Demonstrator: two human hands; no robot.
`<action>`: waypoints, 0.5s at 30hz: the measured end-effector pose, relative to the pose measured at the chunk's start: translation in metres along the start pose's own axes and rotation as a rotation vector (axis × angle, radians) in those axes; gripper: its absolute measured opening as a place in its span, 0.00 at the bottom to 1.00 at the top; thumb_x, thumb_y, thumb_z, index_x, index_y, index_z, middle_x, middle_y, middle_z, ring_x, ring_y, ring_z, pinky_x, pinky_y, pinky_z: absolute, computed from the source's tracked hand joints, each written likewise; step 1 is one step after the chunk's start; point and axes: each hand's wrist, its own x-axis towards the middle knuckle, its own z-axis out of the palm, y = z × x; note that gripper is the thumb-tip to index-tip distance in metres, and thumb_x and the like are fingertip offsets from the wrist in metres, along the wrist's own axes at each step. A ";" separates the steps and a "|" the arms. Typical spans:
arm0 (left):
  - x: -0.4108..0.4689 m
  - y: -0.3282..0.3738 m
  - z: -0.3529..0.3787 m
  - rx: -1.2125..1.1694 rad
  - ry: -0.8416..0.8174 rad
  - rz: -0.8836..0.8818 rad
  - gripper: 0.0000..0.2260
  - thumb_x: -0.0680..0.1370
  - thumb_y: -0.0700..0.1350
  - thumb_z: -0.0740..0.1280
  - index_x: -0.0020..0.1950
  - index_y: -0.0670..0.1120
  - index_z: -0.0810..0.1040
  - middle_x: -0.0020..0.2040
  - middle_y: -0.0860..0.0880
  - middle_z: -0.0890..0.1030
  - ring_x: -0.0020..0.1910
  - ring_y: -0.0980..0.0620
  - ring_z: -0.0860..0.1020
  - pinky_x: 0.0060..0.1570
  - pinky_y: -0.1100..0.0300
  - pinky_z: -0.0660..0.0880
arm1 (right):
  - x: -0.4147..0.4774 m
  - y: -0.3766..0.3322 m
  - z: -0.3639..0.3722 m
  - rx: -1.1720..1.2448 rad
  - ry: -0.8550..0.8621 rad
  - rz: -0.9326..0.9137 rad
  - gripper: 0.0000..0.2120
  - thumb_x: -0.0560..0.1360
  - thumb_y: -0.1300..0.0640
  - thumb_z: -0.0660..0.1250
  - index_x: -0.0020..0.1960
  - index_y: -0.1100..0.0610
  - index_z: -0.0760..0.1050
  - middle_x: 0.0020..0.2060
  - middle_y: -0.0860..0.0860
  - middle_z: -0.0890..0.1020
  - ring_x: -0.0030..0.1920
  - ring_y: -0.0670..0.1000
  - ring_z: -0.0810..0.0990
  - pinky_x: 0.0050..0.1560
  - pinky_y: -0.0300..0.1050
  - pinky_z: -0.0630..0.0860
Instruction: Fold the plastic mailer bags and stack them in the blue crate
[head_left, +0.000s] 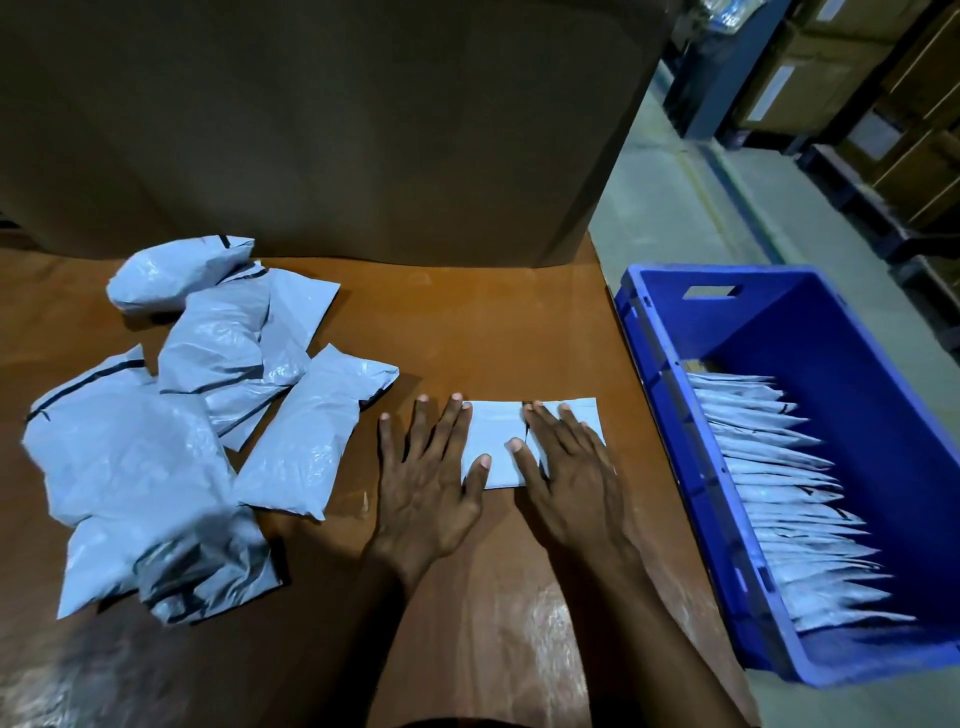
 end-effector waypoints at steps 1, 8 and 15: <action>0.000 0.000 0.000 -0.006 0.005 -0.002 0.30 0.85 0.61 0.48 0.84 0.49 0.59 0.84 0.52 0.58 0.84 0.43 0.52 0.78 0.32 0.47 | -0.001 0.006 -0.003 -0.019 0.007 0.011 0.29 0.85 0.34 0.49 0.81 0.46 0.65 0.80 0.43 0.67 0.82 0.44 0.55 0.81 0.47 0.54; 0.000 -0.002 0.003 -0.020 -0.011 -0.001 0.30 0.85 0.61 0.46 0.84 0.49 0.58 0.84 0.52 0.57 0.84 0.44 0.52 0.79 0.33 0.47 | -0.003 0.045 -0.034 0.100 -0.017 0.061 0.30 0.85 0.35 0.48 0.83 0.46 0.59 0.84 0.41 0.55 0.83 0.42 0.44 0.83 0.52 0.47; -0.009 0.021 -0.005 -0.144 0.063 0.166 0.27 0.88 0.55 0.51 0.85 0.44 0.55 0.85 0.48 0.55 0.84 0.51 0.46 0.82 0.47 0.50 | -0.034 0.015 -0.023 0.180 -0.011 0.010 0.26 0.85 0.39 0.57 0.81 0.46 0.66 0.82 0.40 0.61 0.83 0.42 0.51 0.81 0.57 0.58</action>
